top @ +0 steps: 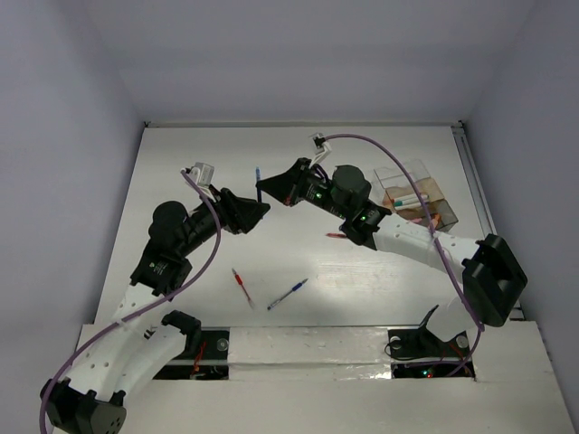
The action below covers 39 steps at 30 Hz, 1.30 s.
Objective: Sort the stationery into containers
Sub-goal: Pick up the pen from the center of the board.
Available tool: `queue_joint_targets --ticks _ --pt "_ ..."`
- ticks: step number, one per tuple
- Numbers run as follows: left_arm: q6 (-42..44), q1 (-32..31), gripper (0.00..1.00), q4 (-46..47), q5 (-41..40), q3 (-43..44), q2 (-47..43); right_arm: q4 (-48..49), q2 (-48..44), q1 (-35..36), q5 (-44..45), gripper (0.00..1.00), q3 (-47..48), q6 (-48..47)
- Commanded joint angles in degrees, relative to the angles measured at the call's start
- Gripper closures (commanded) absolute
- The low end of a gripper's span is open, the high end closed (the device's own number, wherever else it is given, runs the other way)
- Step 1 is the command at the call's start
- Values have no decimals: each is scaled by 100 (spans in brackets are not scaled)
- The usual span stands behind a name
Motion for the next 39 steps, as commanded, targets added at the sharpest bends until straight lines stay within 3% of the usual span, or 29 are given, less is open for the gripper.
queue_joint_targets --ticks 1,3,15,16,17,19,25,28,29,31,34,39 --pt "31 -27 51 333 12 30 -54 396 -184 0 -246 100 66 148" --pt "31 -27 57 385 30 22 -37 457 -166 0 -378 100 32 244" --pt "30 -27 66 360 39 22 148 668 -289 0 -493 100 -109 367" --pt "57 -27 71 342 30 22 165 660 -289 0 -493 100 -109 367" --pt "66 -27 84 324 30 30 183 668 -298 0 -510 100 -118 367" --pt "74 -27 100 307 12 48 174 651 -298 0 -528 100 -109 359" --pt "241 -27 100 79 -40 136 61 353 -368 -61 -563 100 22 175" --pt "583 -27 100 -350 -321 302 -115 -525 -569 -149 -581 70 207 -203" --pt "697 -27 100 -492 -426 364 -168 -701 -675 -315 -476 51 164 -456" --pt "1040 -27 100 -825 -778 531 -299 -1429 -1079 -456 -388 39 102 -730" --pt "1304 -27 100 -1064 -1086 628 -458 -2677 -1553 -738 77 39 -29 -1284" --pt "1296 -184 100 -906 -1156 409 -625 -4741 -1573 -1203 1527 55 -196 -1811"
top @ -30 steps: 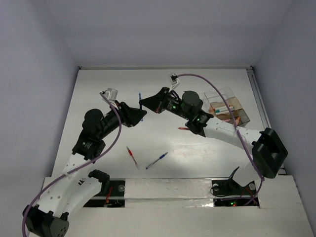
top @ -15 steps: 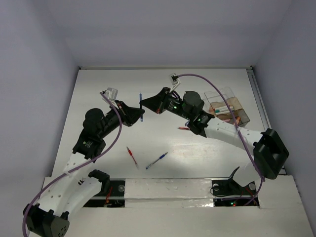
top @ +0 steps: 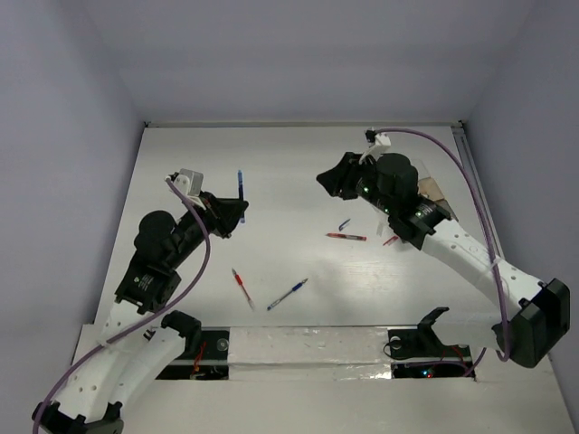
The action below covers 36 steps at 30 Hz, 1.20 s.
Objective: Sort the stationery into containers
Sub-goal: Pick up the pen from the center of the board, then move the pen cap to the center of the board.
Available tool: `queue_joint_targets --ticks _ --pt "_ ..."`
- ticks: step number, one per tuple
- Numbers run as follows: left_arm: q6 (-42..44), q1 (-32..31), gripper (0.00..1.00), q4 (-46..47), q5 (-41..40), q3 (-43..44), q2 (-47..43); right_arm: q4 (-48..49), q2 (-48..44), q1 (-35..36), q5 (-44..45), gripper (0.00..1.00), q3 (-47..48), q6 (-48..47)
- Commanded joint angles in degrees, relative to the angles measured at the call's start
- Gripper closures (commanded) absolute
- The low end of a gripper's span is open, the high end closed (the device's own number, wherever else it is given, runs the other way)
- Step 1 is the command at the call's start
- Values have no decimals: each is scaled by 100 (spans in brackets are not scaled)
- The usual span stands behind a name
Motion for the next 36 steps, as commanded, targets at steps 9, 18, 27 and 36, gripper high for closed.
queue_joint_targets --ticks 9,18,27,36 --pt "440 -625 100 -239 -665 43 -303 -3176 1401 -856 2641 64 250 -1152" --pt "555 -958 100 -362 -964 43 -426 -3528 2887 -1260 2948 60 1120 -1785" --pt "599 -1064 100 -380 -1069 52 -373 -3142 3687 -1497 2940 53 1490 -2136" --pt "616 -1064 100 -353 -1105 43 -268 -2993 4109 -1848 2791 53 1763 -2366"
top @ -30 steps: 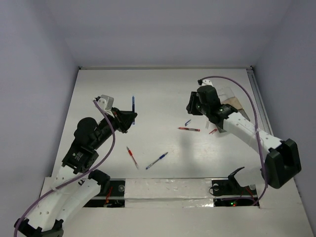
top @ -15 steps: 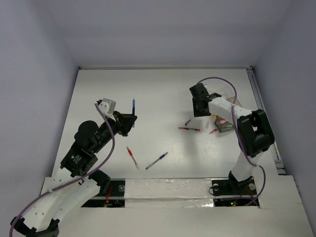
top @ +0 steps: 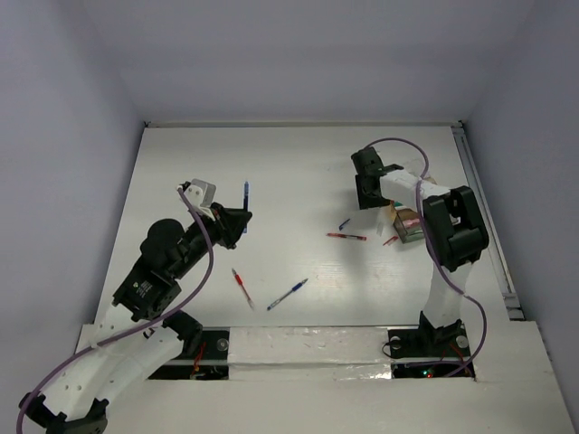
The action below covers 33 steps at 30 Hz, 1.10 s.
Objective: Sort the stationery into containers
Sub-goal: Move the pen cap to the center of the board.
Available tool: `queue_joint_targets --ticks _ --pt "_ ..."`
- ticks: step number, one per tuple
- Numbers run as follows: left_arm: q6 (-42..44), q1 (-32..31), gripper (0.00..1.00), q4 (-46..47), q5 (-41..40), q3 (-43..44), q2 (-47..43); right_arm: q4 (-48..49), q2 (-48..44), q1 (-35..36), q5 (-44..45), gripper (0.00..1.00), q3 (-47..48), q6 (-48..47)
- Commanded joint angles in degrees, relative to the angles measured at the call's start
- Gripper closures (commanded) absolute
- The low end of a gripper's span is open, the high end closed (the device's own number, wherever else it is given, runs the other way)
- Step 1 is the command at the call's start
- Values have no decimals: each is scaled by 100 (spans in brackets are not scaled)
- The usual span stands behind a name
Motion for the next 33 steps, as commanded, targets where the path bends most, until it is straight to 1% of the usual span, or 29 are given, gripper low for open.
queue_joint_targets --ticks 1,7,11,14,16,17,19,20,21,22,24,27,28,31,32,33 --pt "79 -30 100 213 -73 43 40 220 72 -135 -90 53 237 -167" --pt "79 -30 100 239 -47 61 93 352 99 -241 -477 56 132 -140" --pt "79 22 100 239 -38 61 128 387 169 -302 -985 64 149 -141" --pt "87 22 100 248 -47 61 128 431 205 -302 -1284 68 175 -123" --pt "79 75 100 239 -47 52 128 449 257 -302 -1365 72 210 -140" --pt "79 75 100 239 -47 52 120 484 275 -302 -1382 79 228 -149" --pt "79 75 100 239 -47 52 128 563 266 -302 -1409 81 228 -175" --pt "70 127 100 239 -47 52 128 615 249 -302 -1426 89 220 -193" --pt "79 128 100 239 -47 52 128 694 240 -302 -1452 93 254 -237" --pt "79 128 100 239 -47 52 128 765 179 -302 -1453 95 255 -272" --pt "79 128 100 248 -47 52 137 1106 47 -302 -1777 96 237 -473" --pt "87 181 100 248 -82 61 155 1266 -129 -5 -2172 96 421 -789" --pt "96 181 100 248 -108 61 146 1240 -112 327 -2252 96 656 -878" --pt "122 303 100 204 -345 96 120 951 186 935 -2463 96 1141 -1274" --pt "131 304 100 186 -433 113 76 898 309 1320 -2455 96 1438 -1353" --pt "123 382 100 169 -703 114 23 793 554 1480 -2455 96 1572 -1432"
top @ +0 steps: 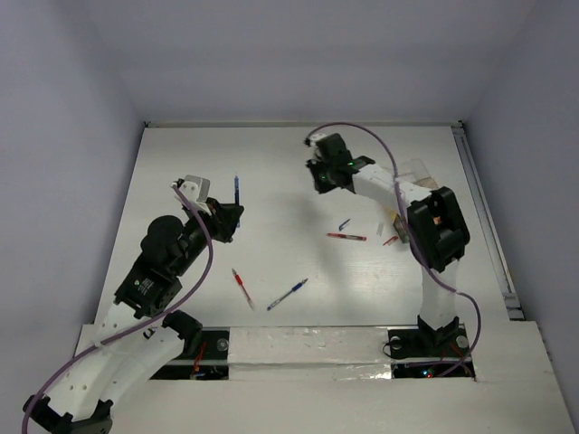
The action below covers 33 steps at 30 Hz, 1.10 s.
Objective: Sort the stationery into containers
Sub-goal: Move the pen cap to the center of the board, then pick up the pen cap from the center of the board.
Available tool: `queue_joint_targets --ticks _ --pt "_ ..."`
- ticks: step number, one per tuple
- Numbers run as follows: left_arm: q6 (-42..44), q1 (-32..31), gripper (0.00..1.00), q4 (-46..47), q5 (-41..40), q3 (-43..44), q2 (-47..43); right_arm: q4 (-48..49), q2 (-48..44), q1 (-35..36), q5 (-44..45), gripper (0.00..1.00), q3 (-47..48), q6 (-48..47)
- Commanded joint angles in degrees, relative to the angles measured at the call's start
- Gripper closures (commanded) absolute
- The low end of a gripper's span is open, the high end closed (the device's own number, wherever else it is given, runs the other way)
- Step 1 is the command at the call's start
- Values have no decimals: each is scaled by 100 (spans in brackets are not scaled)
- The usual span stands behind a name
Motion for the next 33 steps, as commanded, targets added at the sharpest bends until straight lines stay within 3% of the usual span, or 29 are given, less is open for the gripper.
queue_joint_targets --ticks 1,13,16,19,20,23,30,33 --pt "77 242 100 182 -563 88 -147 31 429 972 -409 96 775 -547" --pt "24 551 100 199 -802 61 -306 -118 1028 1667 -497 94 750 -1223" --pt "15 604 100 200 -758 43 -297 -83 966 1668 -427 84 592 -1382" --pt "15 604 100 217 -749 35 -297 -4 870 1668 -216 65 442 -1409" --pt "15 656 100 217 -740 35 -289 -4 826 1668 -215 54 398 -1400" --pt "15 657 100 226 -705 35 -289 118 554 1668 -285 40 293 -1295" --pt "15 657 100 235 -679 35 -350 391 -123 1668 -593 36 12 -373" --pt "33 657 100 235 -705 35 -376 855 -413 1720 -1284 35 -427 426"
